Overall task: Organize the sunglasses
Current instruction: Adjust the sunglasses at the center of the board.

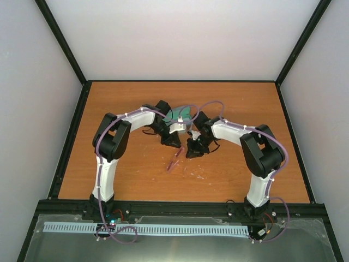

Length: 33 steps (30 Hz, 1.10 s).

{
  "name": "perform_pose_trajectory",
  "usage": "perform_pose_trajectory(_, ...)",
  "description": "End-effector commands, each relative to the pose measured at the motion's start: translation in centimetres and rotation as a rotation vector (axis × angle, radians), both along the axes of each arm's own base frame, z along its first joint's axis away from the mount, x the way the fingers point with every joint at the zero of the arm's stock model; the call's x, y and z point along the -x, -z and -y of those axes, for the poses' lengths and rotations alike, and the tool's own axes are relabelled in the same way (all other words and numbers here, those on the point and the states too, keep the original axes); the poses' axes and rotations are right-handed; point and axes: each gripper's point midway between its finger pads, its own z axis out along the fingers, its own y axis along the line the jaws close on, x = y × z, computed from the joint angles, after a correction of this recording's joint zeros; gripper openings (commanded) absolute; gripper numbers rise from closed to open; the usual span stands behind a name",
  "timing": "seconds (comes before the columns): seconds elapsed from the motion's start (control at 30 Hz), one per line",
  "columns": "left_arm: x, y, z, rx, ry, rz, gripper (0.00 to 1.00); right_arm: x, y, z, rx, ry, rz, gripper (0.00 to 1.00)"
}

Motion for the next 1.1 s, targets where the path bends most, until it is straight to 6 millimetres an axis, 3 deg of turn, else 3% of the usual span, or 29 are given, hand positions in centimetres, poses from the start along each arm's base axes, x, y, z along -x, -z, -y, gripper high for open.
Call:
perform_pose_trajectory(0.0,-1.9,-1.4,1.2,0.019,-0.024,0.067,0.26,0.6,-0.7,-1.3,-0.05,0.012,-0.013,0.12)
perform_pose_trajectory(0.1,-4.0,-3.4,0.7,0.022,-0.088,0.173,0.37,0.9,-0.6,-1.6,-0.064,0.023,-0.022,0.12)
perform_pose_trajectory(0.2,-6.5,-6.9,-1.1,0.039,-0.191,0.267,0.44,1.1,-0.3,-1.0,-0.043,0.049,-0.01,0.09)
perform_pose_trajectory(0.3,-6.8,-9.9,-3.5,-0.006,-0.231,0.337,0.45,1.1,-0.4,0.4,-0.003,0.092,0.021,0.09)
perform_pose_trajectory(0.4,-3.3,-10.2,-5.8,-0.132,-0.205,0.278,0.45,0.4,-1.0,2.6,0.022,0.17,0.072,0.11)
perform_pose_trajectory(0.53,2.4,-8.0,-7.8,-0.339,-0.165,0.116,0.44,-1.2,-2.1,4.5,0.036,0.238,0.138,0.15)
perform_pose_trajectory(0.77,10.0,-5.8,-8.8,-0.577,-0.099,-0.006,0.44,-3.0,-1.9,2.8,-0.027,0.208,0.128,0.15)
perform_pose_trajectory(0.9,12.0,-5.0,-8.5,-0.641,-0.105,-0.066,0.45,-3.4,-1.6,2.3,-0.047,0.198,0.132,0.15)
perform_pose_trajectory(1.07,11.0,-4.6,-7.3,-0.657,-0.122,-0.032,0.47,-2.9,-1.4,2.3,-0.061,0.191,0.13,0.15)
